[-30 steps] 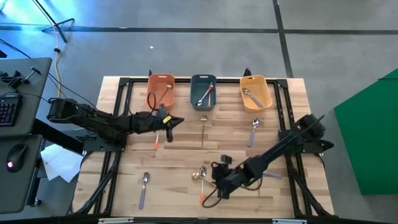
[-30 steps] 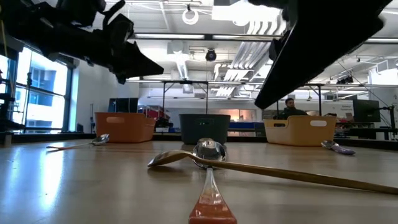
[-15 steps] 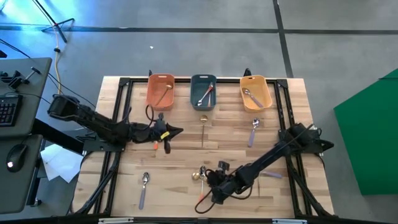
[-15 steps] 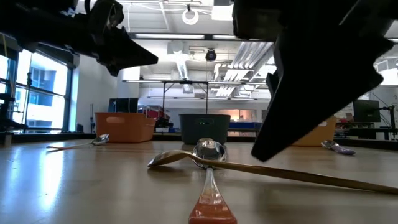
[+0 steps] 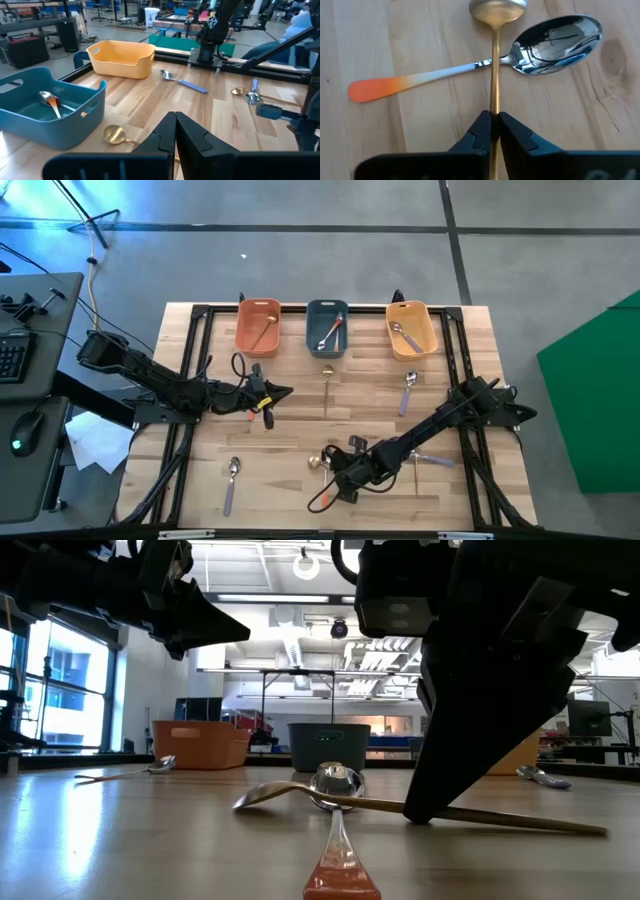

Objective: Sort silverware by color (type)
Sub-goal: Put the gold spoon into the orange bin

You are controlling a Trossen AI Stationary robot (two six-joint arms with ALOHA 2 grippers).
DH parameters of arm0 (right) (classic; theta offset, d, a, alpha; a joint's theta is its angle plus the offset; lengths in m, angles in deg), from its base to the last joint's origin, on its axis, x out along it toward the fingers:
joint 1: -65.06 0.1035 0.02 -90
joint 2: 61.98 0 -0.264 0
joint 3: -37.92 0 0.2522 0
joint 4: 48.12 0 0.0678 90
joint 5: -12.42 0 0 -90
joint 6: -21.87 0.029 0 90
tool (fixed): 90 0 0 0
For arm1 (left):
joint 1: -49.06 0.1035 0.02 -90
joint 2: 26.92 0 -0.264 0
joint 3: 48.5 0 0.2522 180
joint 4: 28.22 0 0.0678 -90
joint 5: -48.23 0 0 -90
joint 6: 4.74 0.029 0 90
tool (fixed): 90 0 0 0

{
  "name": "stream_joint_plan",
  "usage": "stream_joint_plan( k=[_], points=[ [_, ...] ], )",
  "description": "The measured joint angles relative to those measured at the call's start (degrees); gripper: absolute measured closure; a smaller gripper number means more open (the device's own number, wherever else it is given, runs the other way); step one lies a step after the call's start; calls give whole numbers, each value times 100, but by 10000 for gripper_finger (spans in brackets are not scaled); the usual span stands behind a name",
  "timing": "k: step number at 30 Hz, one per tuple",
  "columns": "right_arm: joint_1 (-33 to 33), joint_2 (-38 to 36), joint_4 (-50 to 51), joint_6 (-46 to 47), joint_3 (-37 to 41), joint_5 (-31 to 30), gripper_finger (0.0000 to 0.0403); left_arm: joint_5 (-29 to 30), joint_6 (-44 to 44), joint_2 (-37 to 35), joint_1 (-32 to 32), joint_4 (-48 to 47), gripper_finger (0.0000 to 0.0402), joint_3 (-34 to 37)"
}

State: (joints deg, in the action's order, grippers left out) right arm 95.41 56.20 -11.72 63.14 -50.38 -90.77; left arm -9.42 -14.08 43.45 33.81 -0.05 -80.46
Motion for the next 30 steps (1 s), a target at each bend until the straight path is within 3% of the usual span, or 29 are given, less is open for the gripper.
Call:
stream_joint_plan(
  k=[6,12,15,21,24,30],
  points=[
    [-116,-62,-11,-618,-54,198,396,80,181,1,2,78,401,0],
    [-233,-504,-22,-1308,-227,150,398,720,511,2,84,454,401,2],
    [-258,-879,95,-1621,-233,94,399,635,825,2,174,635,401,2],
    [-394,-1879,684,-1975,46,-914,399,-102,1094,2,479,796,401,2],
    [-597,-2338,-495,-2404,860,-880,400,-729,1040,2,674,883,401,2],
    [-1157,-2892,-4176,-3554,2744,-305,400,-1562,592,66,935,1139,399,4]
  ],
)
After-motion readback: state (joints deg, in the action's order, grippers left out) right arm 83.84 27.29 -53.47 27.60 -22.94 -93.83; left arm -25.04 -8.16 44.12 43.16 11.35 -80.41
